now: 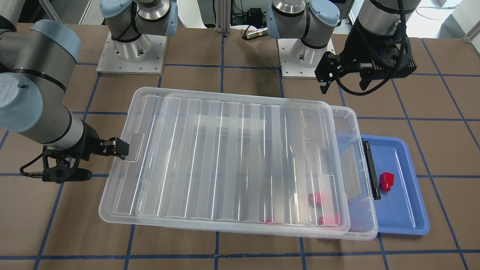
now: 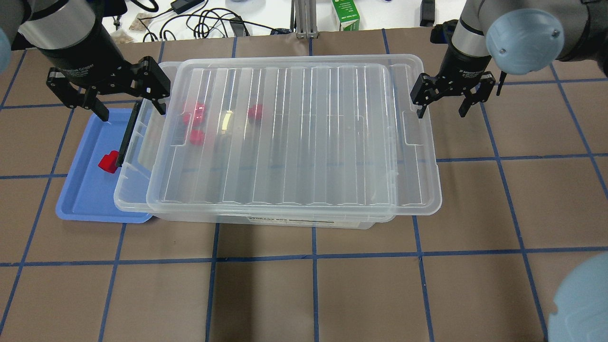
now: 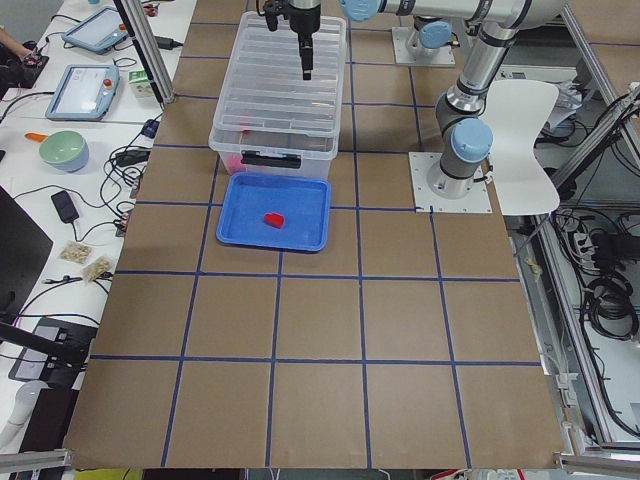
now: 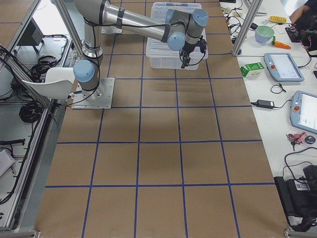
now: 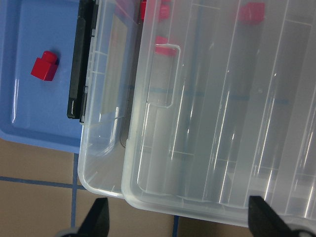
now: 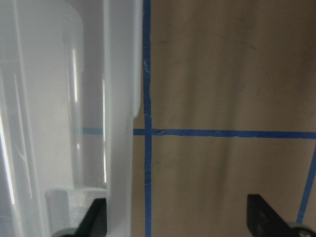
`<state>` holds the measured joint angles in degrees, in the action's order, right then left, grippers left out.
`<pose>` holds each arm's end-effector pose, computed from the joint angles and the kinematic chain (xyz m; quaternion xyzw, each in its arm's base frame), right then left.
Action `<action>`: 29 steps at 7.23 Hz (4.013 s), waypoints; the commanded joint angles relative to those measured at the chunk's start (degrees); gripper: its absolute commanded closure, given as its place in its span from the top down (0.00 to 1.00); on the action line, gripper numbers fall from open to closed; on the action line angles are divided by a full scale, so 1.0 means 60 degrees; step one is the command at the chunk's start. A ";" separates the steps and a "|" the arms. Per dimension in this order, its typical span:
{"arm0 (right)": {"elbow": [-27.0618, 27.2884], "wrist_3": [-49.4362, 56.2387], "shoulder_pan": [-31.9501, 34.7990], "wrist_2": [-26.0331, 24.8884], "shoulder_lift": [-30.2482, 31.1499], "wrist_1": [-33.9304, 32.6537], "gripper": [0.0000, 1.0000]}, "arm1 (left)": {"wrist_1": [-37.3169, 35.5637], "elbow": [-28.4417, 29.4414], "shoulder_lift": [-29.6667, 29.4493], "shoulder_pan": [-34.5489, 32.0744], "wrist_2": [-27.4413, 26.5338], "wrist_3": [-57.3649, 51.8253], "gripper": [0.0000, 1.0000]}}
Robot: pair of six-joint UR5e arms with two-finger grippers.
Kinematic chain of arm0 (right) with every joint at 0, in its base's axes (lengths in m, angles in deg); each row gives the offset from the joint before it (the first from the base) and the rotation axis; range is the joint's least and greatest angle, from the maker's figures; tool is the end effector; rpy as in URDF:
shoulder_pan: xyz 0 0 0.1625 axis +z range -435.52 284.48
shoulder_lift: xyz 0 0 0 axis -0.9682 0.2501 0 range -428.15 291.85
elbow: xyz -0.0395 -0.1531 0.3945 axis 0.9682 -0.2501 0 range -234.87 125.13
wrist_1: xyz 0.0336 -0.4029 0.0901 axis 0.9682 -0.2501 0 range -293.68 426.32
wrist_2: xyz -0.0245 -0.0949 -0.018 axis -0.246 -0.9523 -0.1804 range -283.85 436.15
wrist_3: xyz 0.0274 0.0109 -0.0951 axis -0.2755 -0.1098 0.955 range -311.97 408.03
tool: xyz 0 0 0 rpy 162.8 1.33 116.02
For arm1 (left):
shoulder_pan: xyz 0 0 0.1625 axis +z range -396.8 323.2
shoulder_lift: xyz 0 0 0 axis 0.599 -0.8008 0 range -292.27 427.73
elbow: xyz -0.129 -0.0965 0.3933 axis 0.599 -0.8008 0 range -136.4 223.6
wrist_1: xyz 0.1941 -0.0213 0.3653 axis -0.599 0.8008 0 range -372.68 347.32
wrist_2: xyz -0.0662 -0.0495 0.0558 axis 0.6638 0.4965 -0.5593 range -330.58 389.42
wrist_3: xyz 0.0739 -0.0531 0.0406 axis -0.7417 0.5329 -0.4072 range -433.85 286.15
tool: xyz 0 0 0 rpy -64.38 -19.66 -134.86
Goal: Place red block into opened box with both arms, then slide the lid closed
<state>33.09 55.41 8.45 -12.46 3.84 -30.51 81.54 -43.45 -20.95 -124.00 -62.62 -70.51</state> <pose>0.0729 -0.6020 0.3447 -0.0107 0.9967 0.0777 0.0213 -0.1061 -0.4869 0.5171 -0.0535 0.9984 -0.0005 0.0178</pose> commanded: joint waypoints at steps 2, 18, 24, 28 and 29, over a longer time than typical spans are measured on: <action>-0.0040 0.0773 -0.0561 -0.0186 -0.0001 0.0010 1.00 | 0.0000 0.0006 0.0015 0.0003 -0.0011 0.0000 1.00; -0.0055 0.2388 -0.2028 -0.0552 0.0130 0.0127 1.00 | 0.0557 -0.0067 -0.0159 0.3174 0.0513 -0.3903 1.00; -0.1573 0.2053 -0.1602 -0.0567 0.0933 0.1776 1.00 | -0.2952 -0.1135 -0.2531 0.4908 0.0487 -0.7367 1.00; -0.2048 0.1099 -0.1573 -0.0553 0.1362 0.2501 1.00 | -0.4535 -0.1591 -0.3659 0.4954 0.0574 -0.8481 1.00; -0.2062 0.1098 -0.1544 -0.0567 0.1448 0.2544 1.00 | -0.4584 -0.1635 -0.3923 0.4954 0.0517 -0.8540 1.00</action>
<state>20.80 62.42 -0.97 -15.86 12.11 -15.50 55.50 -52.93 -42.57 -94.30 -59.38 -121.28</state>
